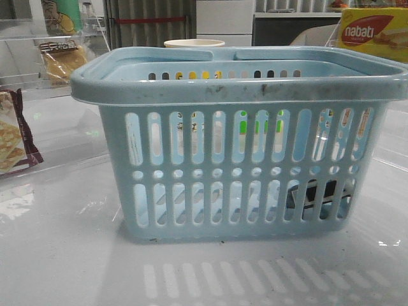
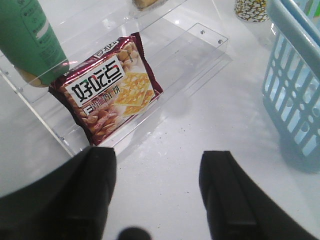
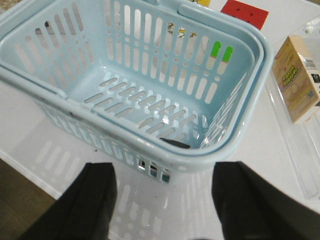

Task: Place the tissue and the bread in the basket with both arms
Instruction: 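Grasp the clear bag of yellow bread on the shelf with the left gripper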

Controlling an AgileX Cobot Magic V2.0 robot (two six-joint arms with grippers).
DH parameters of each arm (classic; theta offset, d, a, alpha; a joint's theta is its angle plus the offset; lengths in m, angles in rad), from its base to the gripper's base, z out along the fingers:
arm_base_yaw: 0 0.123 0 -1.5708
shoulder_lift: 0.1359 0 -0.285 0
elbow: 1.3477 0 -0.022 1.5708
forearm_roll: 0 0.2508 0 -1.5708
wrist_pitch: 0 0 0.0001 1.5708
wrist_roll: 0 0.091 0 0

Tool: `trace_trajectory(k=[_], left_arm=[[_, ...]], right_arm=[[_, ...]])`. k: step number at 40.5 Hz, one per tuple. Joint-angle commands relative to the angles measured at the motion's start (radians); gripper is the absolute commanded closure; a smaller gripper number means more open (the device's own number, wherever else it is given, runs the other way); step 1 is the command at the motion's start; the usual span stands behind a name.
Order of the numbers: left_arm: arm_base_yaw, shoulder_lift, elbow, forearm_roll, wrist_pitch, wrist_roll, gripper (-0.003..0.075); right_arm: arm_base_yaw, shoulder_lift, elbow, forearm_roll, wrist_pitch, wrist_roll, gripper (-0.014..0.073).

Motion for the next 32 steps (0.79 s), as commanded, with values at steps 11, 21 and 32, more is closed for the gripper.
trace_trajectory(k=[11, 21, 32], left_arm=[[0.001, 0.002, -0.028, -0.01, -0.111, -0.012, 0.023], [0.001, 0.102, -0.099, -0.01, -0.169, -0.018, 0.0078], [0.001, 0.385, -0.284, -0.007, -0.19, -0.018, 0.0078]], right_arm=[[0.0, -0.145, 0.042, -0.007, -0.003, -0.007, 0.0075], [0.0, -0.144, 0.043, -0.007, -0.003, -0.007, 0.0075], [0.0, -0.144, 0.043, -0.007, -0.003, -0.007, 0.0075]])
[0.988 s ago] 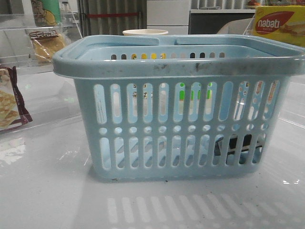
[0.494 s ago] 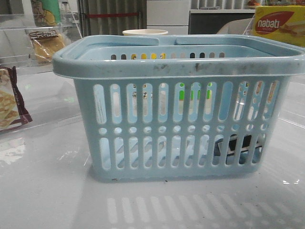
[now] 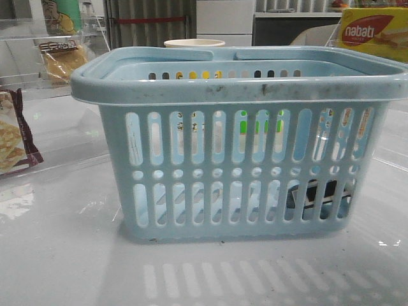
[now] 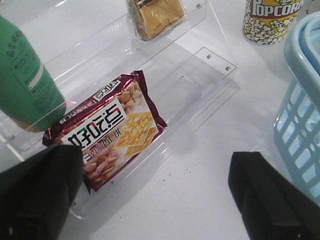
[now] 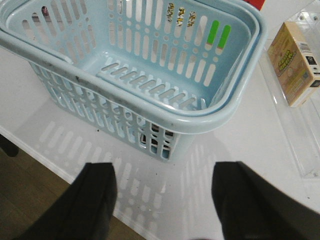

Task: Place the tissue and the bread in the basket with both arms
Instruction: 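Grasp the clear bag of yellow bread on the shelf with the left gripper, then carry the bread bag with the left gripper over the basket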

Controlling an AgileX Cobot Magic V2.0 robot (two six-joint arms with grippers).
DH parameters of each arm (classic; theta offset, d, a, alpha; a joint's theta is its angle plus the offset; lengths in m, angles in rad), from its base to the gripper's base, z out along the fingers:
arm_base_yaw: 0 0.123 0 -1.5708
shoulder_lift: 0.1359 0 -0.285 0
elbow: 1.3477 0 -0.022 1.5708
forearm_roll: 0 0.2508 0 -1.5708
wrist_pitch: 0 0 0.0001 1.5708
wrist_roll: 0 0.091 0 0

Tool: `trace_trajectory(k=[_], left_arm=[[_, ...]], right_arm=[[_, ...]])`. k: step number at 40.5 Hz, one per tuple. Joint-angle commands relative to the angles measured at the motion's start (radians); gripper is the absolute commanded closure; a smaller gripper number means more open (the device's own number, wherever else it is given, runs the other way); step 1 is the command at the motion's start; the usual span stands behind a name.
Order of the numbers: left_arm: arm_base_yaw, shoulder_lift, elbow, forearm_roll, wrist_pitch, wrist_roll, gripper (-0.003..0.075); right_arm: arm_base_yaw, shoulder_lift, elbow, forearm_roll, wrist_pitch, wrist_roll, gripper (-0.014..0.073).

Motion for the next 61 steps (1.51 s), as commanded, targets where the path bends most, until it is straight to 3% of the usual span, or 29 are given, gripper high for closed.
trace_trajectory(k=[1, 24, 35, 46, 49, 61], left_arm=[[0.001, 0.089, -0.095, -0.007, -0.104, -0.008, 0.0078], [0.001, 0.736, -0.613, -0.007, -0.198, -0.008, 0.0087], [0.021, 0.938, -0.837, -0.011, -0.204, -0.008, 0.0087], [0.017, 1.018, -0.899, -0.011, -0.296, -0.008, 0.009], [0.017, 1.022, -0.899, -0.011, -0.309, -0.008, 0.0131], [0.017, 1.02, -0.901, -0.011, -0.277, -0.008, 0.0493]], right_arm=[[0.0, 0.002, -0.027, -0.003, -0.067, -0.007, 0.0075], [0.0, 0.002, -0.027, -0.003, -0.067, -0.007, 0.0075], [0.0, 0.002, -0.027, -0.003, -0.066, -0.007, 0.0075], [0.0, 0.002, -0.027, -0.003, -0.066, -0.007, 0.0075], [0.0, 0.002, -0.027, -0.003, -0.066, -0.007, 0.0075], [0.0, 0.002, -0.027, -0.003, -0.066, -0.007, 0.0075]])
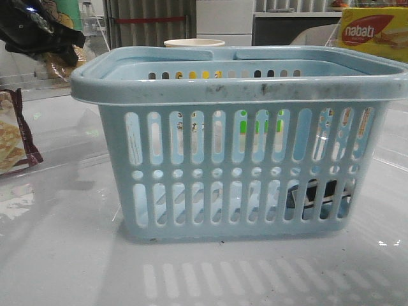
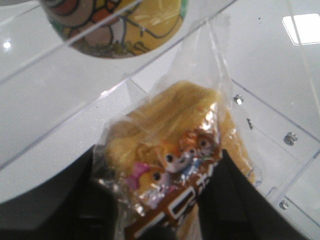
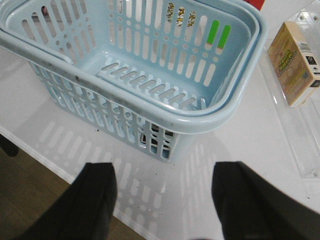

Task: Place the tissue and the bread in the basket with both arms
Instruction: 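Carry the bread bag with the left gripper over the basket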

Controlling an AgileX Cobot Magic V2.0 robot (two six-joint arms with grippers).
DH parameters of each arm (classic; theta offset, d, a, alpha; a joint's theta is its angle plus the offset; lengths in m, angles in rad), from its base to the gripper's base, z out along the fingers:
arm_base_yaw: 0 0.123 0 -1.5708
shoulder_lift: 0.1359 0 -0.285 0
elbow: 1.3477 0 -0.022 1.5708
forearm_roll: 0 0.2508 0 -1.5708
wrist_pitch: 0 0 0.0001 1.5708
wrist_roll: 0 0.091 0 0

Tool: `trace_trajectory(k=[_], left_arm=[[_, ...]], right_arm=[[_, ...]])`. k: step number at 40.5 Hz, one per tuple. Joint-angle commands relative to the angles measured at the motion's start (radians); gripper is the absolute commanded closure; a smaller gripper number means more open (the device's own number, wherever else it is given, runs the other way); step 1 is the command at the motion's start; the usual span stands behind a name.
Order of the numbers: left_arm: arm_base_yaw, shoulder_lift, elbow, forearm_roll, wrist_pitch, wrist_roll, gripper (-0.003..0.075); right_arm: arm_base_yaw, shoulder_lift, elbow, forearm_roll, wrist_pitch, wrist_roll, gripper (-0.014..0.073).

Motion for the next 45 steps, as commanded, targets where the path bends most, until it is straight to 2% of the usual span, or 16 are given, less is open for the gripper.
trace_trajectory(k=[1, 7, 27, 31, 37, 40, 45], left_arm=[[0.001, -0.063, -0.04, 0.003, -0.049, -0.008, 0.0521], [-0.002, -0.085, -0.071, 0.003, 0.059, -0.008, 0.0632], [-0.066, -0.345, -0.159, 0.003, 0.365, -0.006, 0.0629], [-0.111, -0.415, -0.147, -0.039, 0.39, 0.028, 0.0629], [-0.198, -0.507, -0.064, -0.209, 0.386, 0.14, 0.0629], [-0.26, -0.538, -0.013, -0.295, 0.384, 0.215, 0.0629], [-0.378, -0.543, 0.062, -0.335, 0.387, 0.274, 0.0629]], right_arm=[[0.0, 0.002, -0.027, -0.003, -0.066, -0.007, 0.0075], [0.0, 0.002, -0.027, -0.003, -0.066, -0.007, 0.0075], [0.0, 0.002, -0.027, -0.003, -0.066, -0.007, 0.0075], [0.0, 0.002, -0.027, -0.003, -0.066, -0.007, 0.0075], [0.0, 0.002, -0.027, -0.003, -0.066, -0.007, 0.0075], [0.0, 0.002, -0.027, -0.003, -0.066, -0.007, 0.0075], [0.0, 0.002, -0.027, -0.003, -0.066, -0.007, 0.0075]])
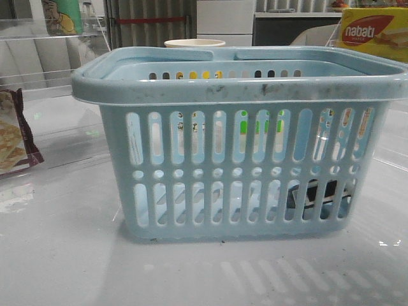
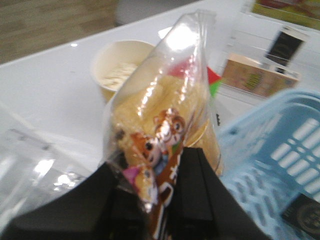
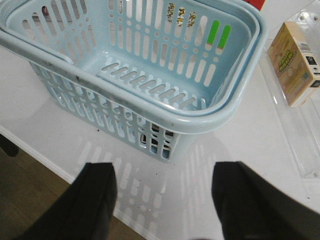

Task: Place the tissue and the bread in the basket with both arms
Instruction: 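Carry the bread bag with the left gripper over the basket, then lower the bread bag into the basket and open the left gripper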

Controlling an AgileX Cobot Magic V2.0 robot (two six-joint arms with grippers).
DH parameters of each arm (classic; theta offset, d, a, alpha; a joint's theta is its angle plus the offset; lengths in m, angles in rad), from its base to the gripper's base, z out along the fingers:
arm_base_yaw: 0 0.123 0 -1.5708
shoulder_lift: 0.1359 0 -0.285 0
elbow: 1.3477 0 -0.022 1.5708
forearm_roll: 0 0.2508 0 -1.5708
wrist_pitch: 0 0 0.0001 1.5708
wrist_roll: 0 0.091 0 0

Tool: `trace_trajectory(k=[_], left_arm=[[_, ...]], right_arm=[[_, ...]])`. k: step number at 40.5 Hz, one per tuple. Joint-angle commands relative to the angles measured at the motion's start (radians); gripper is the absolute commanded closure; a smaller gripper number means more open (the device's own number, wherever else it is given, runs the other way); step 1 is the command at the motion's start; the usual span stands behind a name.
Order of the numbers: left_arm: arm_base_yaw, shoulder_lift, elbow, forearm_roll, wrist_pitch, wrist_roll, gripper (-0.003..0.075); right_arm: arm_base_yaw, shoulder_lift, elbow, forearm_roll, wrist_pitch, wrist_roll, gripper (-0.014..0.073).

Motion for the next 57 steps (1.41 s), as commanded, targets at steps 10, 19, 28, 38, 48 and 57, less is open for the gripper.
trace_trajectory(k=[10, 19, 28, 38, 48, 57], left_arm=[[-0.221, 0.047, 0.093, -0.059, -0.066, 0.059, 0.0629], [-0.257, 0.166, 0.093, -0.06, -0.062, 0.059, 0.0622], [-0.257, 0.2, 0.093, -0.067, -0.056, 0.059, 0.0332], [-0.257, 0.122, 0.07, -0.055, 0.004, 0.059, 0.0244], [-0.26, -0.054, 0.113, -0.052, 0.095, 0.074, 0.0244], [-0.26, -0.283, 0.296, -0.019, 0.084, 0.075, 0.0244]], right_arm=[[0.0, 0.002, -0.027, -0.003, -0.066, -0.007, 0.0075], [0.0, 0.002, -0.027, -0.003, -0.066, -0.007, 0.0075], [0.0, 0.002, -0.027, -0.003, -0.066, -0.007, 0.0075], [0.0, 0.002, -0.027, -0.003, -0.066, -0.007, 0.0075], [0.0, 0.002, -0.027, -0.003, -0.066, -0.007, 0.0075], [0.0, 0.002, -0.027, -0.003, -0.066, -0.007, 0.0075]])
